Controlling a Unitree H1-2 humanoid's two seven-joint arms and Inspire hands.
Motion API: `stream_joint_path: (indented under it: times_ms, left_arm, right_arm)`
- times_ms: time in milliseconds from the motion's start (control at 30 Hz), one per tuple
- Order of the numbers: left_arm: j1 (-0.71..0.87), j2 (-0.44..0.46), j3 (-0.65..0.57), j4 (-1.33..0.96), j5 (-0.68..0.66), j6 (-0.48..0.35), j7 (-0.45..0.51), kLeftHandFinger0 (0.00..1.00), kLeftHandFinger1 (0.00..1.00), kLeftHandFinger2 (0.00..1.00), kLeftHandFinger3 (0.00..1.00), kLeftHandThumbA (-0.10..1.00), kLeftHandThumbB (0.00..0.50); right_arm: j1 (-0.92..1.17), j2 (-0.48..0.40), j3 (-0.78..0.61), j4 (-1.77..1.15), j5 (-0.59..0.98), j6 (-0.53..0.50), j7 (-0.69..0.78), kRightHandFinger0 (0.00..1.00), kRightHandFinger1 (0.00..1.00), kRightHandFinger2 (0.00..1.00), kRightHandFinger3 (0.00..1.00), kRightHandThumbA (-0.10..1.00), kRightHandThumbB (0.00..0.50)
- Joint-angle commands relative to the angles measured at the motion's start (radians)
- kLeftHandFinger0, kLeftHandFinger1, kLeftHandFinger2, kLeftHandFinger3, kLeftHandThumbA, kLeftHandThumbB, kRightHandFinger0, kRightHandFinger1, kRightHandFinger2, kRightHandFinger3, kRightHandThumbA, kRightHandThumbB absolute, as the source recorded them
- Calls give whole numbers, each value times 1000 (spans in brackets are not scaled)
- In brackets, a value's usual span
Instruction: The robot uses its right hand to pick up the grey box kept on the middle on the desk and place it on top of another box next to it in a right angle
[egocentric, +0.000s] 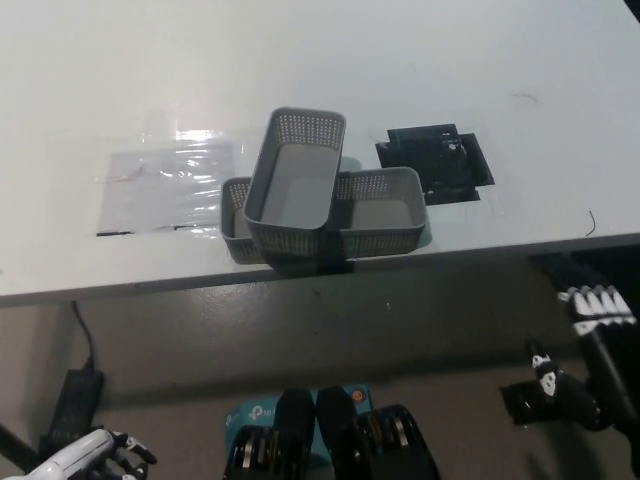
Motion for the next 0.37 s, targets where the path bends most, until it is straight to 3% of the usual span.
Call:
stream_joint_path:
  times_ms: [0, 67, 133, 167, 200, 267, 300, 333]
  left_arm:
    - [-9, 21, 4, -23, 17, 0, 8, 562, 494, 621, 711, 415, 349]
    - [-9, 22, 4, -26, 16, 3, 6, 575, 498, 633, 719, 428, 357]
    - [-4, 14, 9, -24, 9, 2, 10, 515, 451, 586, 681, 409, 355]
    - [1, 9, 9, -20, 7, -1, 13, 517, 452, 590, 673, 412, 357]
    - [3, 8, 10, -19, 7, -2, 15, 518, 441, 580, 676, 416, 358]
    - [3, 6, 12, -17, 6, -4, 15, 553, 466, 595, 695, 422, 366]
    - [4, 5, 15, -13, 3, -18, 19, 532, 448, 578, 688, 426, 362]
    - [4, 5, 15, -13, 3, -18, 19, 532, 448, 578, 688, 426, 362]
  right_arm:
    - [-13, 161, -108, 99, 328, 39, -122, 1000, 1000, 1000, 1000, 413, 152]
    - [-28, 234, -160, 142, 423, 85, -119, 1000, 1000, 1000, 1000, 467, 134]
    - [-36, 280, -203, 169, 507, 99, -115, 1000, 1000, 1000, 1000, 430, 123]
    - [-40, 302, -224, 193, 549, 128, -102, 1000, 1000, 1000, 1000, 424, 60]
    - [-44, 320, -241, 201, 580, 166, -83, 938, 1000, 1000, 1000, 433, 17]
    - [-54, 328, -261, 215, 618, 155, -70, 857, 1000, 1000, 1000, 302, 0]
    - [-61, 336, -283, 201, 660, 199, -49, 817, 1000, 1000, 1000, 254, 0]
    - [-61, 336, -283, 201, 660, 199, -49, 817, 1000, 1000, 1000, 254, 0]
